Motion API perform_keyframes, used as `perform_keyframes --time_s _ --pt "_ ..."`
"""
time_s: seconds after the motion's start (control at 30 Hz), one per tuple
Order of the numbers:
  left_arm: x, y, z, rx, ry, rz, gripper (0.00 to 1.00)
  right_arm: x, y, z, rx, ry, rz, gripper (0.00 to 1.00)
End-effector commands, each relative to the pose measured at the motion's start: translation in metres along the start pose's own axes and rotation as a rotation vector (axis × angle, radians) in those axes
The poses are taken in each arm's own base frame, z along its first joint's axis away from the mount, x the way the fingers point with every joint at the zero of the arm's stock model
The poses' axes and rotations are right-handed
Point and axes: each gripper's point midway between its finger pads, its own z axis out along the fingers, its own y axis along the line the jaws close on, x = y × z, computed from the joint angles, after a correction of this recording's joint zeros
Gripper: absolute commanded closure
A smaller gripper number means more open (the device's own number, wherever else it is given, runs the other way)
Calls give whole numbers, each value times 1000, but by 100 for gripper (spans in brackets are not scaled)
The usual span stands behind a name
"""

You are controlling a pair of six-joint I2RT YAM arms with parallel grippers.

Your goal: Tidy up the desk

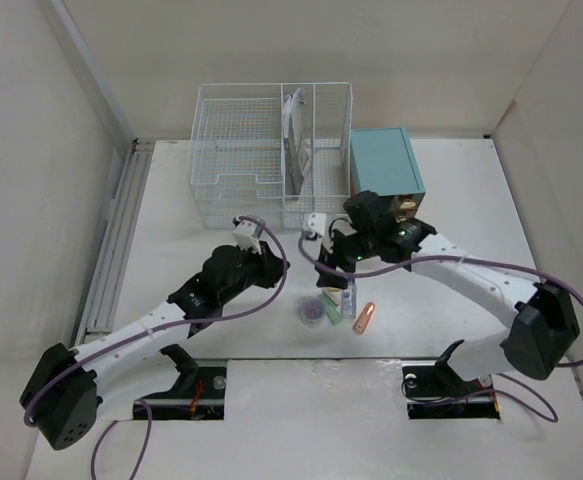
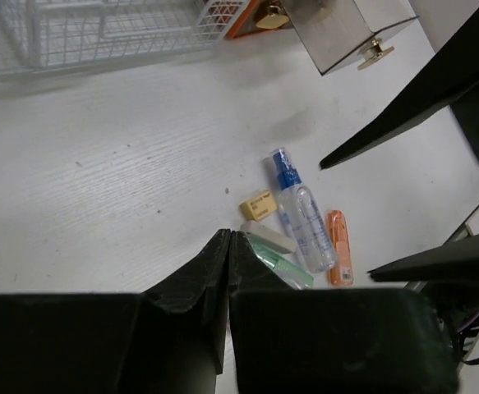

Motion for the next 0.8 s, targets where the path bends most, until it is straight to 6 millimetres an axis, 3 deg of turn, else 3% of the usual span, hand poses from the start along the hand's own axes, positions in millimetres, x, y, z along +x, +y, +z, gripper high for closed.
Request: perform_keyframes --time_s 0.0,0.07,0.1,0.2,0.3,0.5,0.57,0.77 --pt "-33 -4 -11 -28 -111 -7 100 31 -3 14 -8 159 -287 27" --pt "-35 0 -16 -52 -130 -22 100 34 -1 27 21 155 -417 24" --pt "-34 -2 -21 -48 -136 -33 100 51 4 32 0 181 -500 24" --pt "-35 3 -27 -71 -153 -46 100 54 13 38 -27 182 -623 22" --pt "-33 8 -30 -87 -169 -67 100 63 21 41 -80 181 -643 17" --pt "-34 9 -33 -89 -182 -78 100 63 17 48 -74 172 -658 13" --pt "-34 9 -33 -89 -182 -78 100 56 16 51 -80 162 -659 13" --pt "-30 13 -38 -95 -191 -97 100 66 36 73 -187 193 -656 16"
